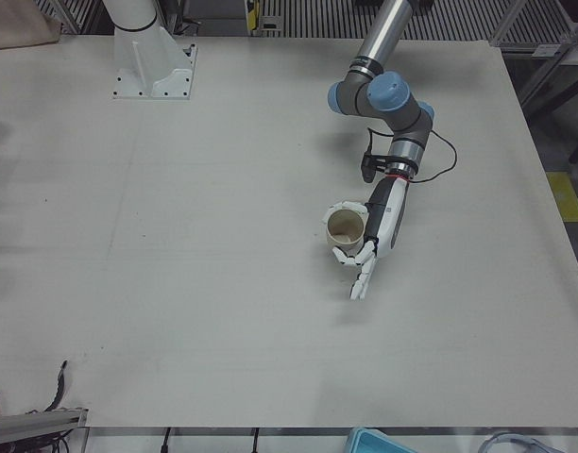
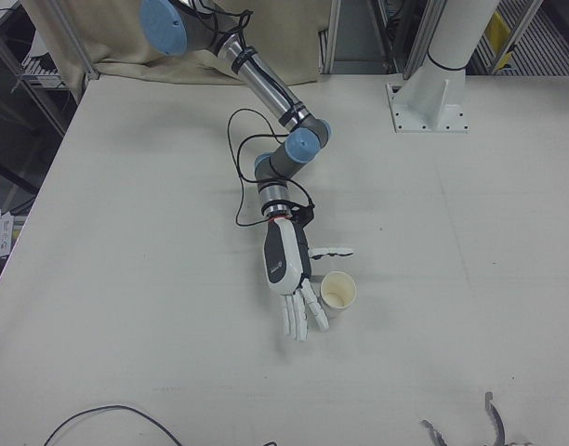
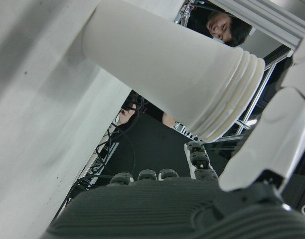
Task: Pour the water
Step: 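Wrap the right hand fingers around the white paper cup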
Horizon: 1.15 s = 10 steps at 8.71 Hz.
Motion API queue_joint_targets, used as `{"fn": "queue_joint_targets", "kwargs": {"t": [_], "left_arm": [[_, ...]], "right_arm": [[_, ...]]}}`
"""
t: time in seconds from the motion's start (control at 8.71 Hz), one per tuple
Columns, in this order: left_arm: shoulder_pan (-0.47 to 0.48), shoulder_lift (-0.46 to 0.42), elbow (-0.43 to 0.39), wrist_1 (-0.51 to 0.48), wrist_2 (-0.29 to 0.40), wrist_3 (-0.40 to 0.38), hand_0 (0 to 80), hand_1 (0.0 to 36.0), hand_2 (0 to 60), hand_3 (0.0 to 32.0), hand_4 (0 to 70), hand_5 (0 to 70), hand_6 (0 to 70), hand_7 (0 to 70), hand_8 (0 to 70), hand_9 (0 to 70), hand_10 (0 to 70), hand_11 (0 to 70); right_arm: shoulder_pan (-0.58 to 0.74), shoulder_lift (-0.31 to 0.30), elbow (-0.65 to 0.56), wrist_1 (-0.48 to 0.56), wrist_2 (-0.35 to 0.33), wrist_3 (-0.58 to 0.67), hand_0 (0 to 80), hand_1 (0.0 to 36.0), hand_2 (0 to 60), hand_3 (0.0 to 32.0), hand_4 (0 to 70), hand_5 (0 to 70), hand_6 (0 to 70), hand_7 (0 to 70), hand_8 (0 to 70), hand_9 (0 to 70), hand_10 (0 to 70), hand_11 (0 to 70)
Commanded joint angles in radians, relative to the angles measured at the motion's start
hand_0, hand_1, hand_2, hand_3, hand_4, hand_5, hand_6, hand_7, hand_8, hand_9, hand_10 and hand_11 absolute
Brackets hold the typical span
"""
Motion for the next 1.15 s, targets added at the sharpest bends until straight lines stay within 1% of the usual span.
{"fn": "queue_joint_targets", "kwargs": {"t": [0.0, 0.23, 0.34, 0.57, 0.8, 0.92, 1.03], "left_arm": [[0.002, 0.001, -0.005, 0.002, -0.003, 0.003, 47.2, 36.0, 60.0, 0.0, 29.8, 70.0, 2.6, 8.1, 1.4, 2.5, 4.8, 9.7], [0.002, 0.001, -0.005, 0.002, -0.003, 0.003, 48.1, 36.0, 60.0, 0.0, 29.5, 70.0, 2.8, 8.3, 1.6, 2.7, 5.0, 10.1], [0.002, 0.001, -0.003, 0.003, -0.003, 0.003, 49.3, 36.0, 60.0, 0.0, 29.6, 70.0, 3.0, 8.4, 1.8, 2.9, 5.2, 10.6], [0.002, 0.002, -0.003, 0.003, -0.004, 0.001, 49.2, 36.0, 60.0, 0.0, 29.3, 70.0, 2.9, 8.3, 1.8, 2.9, 5.2, 10.5], [0.002, 0.001, -0.003, 0.003, -0.004, 0.001, 48.9, 36.0, 60.0, 0.0, 29.1, 70.0, 2.8, 8.3, 1.8, 3.0, 5.2, 10.5], [0.002, 0.002, -0.002, 0.003, -0.004, 0.001, 50.2, 36.0, 60.0, 0.0, 29.7, 70.0, 2.8, 8.1, 1.9, 3.0, 5.3, 10.8], [0.000, 0.002, 0.003, 0.003, -0.004, 0.001, 50.1, 36.0, 60.0, 0.0, 29.5, 70.0, 2.9, 8.2, 1.9, 3.1, 5.3, 10.8]], "right_arm": [[-0.002, -0.004, -0.015, 0.030, 0.021, 0.155, 42.0, 9.5, 6.0, 0.0, 0.0, 3.6, 0.0, 0.0, 0.0, 0.0, 0.0, 0.0], [-0.002, -0.006, -0.034, 0.031, 0.023, 0.172, 42.9, 10.3, 7.2, 0.0, 0.9, 5.3, 0.0, 0.0, 0.0, 0.0, 0.0, 0.0], [-0.005, 0.003, -0.079, 0.031, 0.047, 0.184, 43.0, 10.4, 7.8, 0.0, 1.8, 5.7, 0.0, 0.1, 0.0, 0.0, 0.0, 0.0], [-0.006, 0.015, -0.089, 0.028, 0.054, 0.183, 42.8, 10.1, 7.8, 0.0, 2.3, 5.8, 0.0, 0.4, 0.0, 0.0, 0.0, 0.0], [-0.009, 0.058, -0.112, 0.024, 0.054, 0.180, 43.2, 10.4, 8.0, 0.0, 2.6, 5.2, 0.0, 0.0, 0.0, 0.0, 0.0, 0.0], [-0.014, 0.078, -0.123, 0.022, 0.054, 0.178, 43.4, 10.5, 8.0, 0.0, 2.8, 5.3, 0.0, 0.2, 0.0, 0.0, 0.0, 0.0], [-0.022, 0.087, -0.126, 0.022, 0.054, 0.174, 43.6, 10.6, 8.0, 0.0, 2.7, 5.3, 0.0, 0.0, 0.0, 0.0, 0.0, 0.0]]}}
